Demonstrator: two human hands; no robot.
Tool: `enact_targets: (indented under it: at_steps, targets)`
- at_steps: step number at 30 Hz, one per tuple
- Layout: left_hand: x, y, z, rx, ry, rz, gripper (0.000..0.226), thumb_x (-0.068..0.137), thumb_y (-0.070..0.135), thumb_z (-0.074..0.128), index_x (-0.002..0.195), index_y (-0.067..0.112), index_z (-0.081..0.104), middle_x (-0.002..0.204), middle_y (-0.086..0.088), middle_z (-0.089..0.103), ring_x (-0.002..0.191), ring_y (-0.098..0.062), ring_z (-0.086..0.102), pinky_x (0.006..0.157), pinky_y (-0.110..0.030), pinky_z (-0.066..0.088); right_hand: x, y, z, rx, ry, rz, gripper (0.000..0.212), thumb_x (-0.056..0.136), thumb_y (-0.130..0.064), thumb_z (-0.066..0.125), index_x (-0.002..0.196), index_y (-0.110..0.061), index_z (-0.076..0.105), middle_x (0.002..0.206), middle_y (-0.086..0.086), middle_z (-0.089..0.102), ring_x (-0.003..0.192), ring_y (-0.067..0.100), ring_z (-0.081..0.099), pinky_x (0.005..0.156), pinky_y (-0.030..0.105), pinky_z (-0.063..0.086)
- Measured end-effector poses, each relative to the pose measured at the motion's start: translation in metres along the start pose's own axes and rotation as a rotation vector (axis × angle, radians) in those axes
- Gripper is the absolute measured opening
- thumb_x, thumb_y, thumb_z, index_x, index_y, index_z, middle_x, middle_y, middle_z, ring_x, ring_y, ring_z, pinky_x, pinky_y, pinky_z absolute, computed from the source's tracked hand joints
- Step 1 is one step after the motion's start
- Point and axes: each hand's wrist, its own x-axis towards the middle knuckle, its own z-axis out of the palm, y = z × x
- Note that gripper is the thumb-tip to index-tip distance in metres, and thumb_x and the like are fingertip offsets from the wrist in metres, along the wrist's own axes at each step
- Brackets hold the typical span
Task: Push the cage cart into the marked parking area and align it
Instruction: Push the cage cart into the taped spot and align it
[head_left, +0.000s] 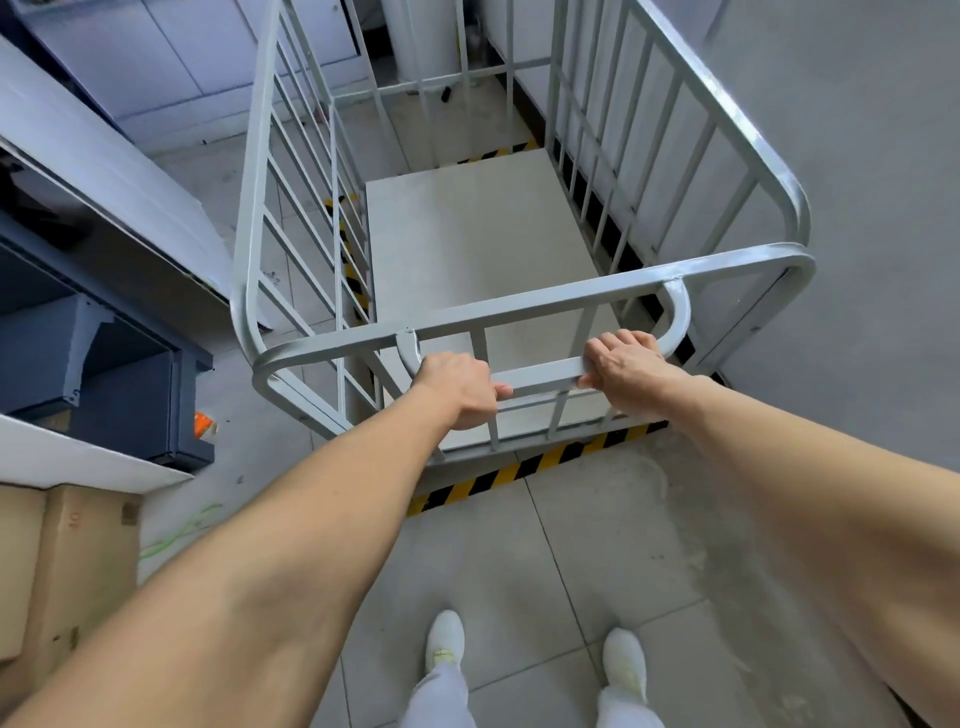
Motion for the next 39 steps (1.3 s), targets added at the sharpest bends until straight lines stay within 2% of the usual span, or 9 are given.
enact_targets:
  at_steps: [8, 13, 16, 18, 20, 24, 28, 35, 39]
  targets:
    - [0.022, 0.045, -0.018, -0.049, 0.026, -0.116, 0.039, 0.096, 0.033, 0.037, 0.117, 0.014, 0.063, 0.12, -0.01, 0.065, 0.113, -0.029, 0.06, 0.089, -0.034, 0.044, 0.006, 0.051, -0.012, 0.006, -0.015, -0.051, 0.023, 0.101, -0.033, 0.039, 0.111, -0.014, 0.046, 0.113, 0.007, 0.052, 0.11, 0.025, 0.044, 0.105, 0.038, 0.027]
    - [0.038, 0.073, -0.025, -0.088, 0.047, -0.117, 0.041, 0.095, 0.026, 0.035, 0.128, 0.026, 0.06, 0.122, -0.009, 0.064, 0.114, -0.029, 0.06, 0.079, -0.032, 0.042, 0.007, 0.085, -0.018, -0.026, -0.034, -0.029, 0.023, 0.101, -0.033, 0.038, 0.111, -0.015, 0.047, 0.114, 0.007, 0.052, 0.111, 0.026, 0.043, 0.105, 0.039, 0.027]
    - [0.037, 0.069, -0.026, -0.238, -0.015, -0.126, 0.043, 0.1, 0.041, 0.035, 0.123, 0.014, 0.06, 0.125, -0.009, 0.062, 0.116, -0.03, 0.057, 0.082, -0.034, 0.042, 0.006, 0.087, -0.019, -0.039, -0.055, -0.016, 0.027, 0.1, -0.036, 0.037, 0.114, -0.015, 0.047, 0.117, 0.007, 0.052, 0.114, 0.027, 0.043, 0.11, 0.04, 0.024]
    - [0.032, 0.058, -0.028, -0.43, -0.046, -0.098, 0.05, 0.098, 0.052, 0.038, 0.117, 0.011, 0.061, 0.117, -0.009, 0.064, 0.108, -0.029, 0.058, 0.086, -0.037, 0.045, 0.004, 0.084, -0.021, -0.042, -0.057, -0.004, 0.034, 0.099, -0.04, 0.037, 0.119, -0.015, 0.048, 0.12, 0.007, 0.052, 0.117, 0.028, 0.044, 0.112, 0.041, 0.023]
    - [0.026, 0.045, -0.033, -0.574, 0.013, -0.066, 0.045, 0.097, 0.049, 0.044, 0.114, 0.012, 0.062, 0.116, -0.008, 0.065, 0.106, -0.027, 0.059, 0.086, -0.036, 0.046, 0.002, 0.077, -0.025, -0.016, -0.042, 0.014, 0.041, 0.097, -0.044, 0.043, 0.124, -0.014, 0.05, 0.125, 0.007, 0.053, 0.12, 0.029, 0.044, 0.112, 0.04, 0.025]
    - [0.014, 0.019, -0.041, -0.61, 0.141, -0.118, 0.031, 0.096, 0.037, 0.052, 0.113, 0.014, 0.064, 0.118, -0.009, 0.065, 0.111, -0.028, 0.058, 0.091, -0.035, 0.046, 0.007, 0.035, -0.044, 0.076, 0.066, -0.04, 0.051, 0.09, -0.049, 0.053, 0.13, -0.017, 0.051, 0.133, 0.005, 0.052, 0.127, 0.026, 0.043, 0.108, 0.04, 0.03]
    - [-0.002, -0.012, -0.042, -0.597, 0.183, -0.128, 0.028, 0.096, 0.034, 0.052, 0.112, 0.014, 0.065, 0.114, -0.01, 0.067, 0.107, -0.03, 0.059, 0.093, -0.039, 0.048, 0.025, -0.035, -0.066, 0.103, 0.159, -0.1, 0.047, 0.091, -0.043, 0.055, 0.126, -0.012, 0.054, 0.129, 0.009, 0.055, 0.123, 0.028, 0.046, 0.102, 0.039, 0.036]
    - [-0.041, -0.12, -0.035, -0.553, 0.221, -0.12, 0.028, 0.097, 0.03, 0.053, 0.117, 0.014, 0.063, 0.121, -0.012, 0.065, 0.112, -0.031, 0.059, 0.095, -0.036, 0.048, 0.052, -0.14, -0.093, 0.119, 0.135, -0.039, 0.049, 0.094, -0.041, 0.052, 0.133, -0.013, 0.05, 0.137, 0.009, 0.051, 0.13, 0.028, 0.041, 0.104, 0.037, 0.036]
    - [-0.062, -0.192, -0.034, -0.523, 0.255, -0.123, 0.026, 0.097, 0.029, 0.052, 0.116, 0.014, 0.063, 0.121, -0.012, 0.065, 0.109, -0.031, 0.059, 0.09, -0.035, 0.047, 0.069, -0.201, -0.106, 0.134, 0.119, -0.004, 0.05, 0.095, -0.042, 0.05, 0.134, -0.01, 0.05, 0.137, 0.012, 0.051, 0.129, 0.03, 0.041, 0.106, 0.038, 0.037]
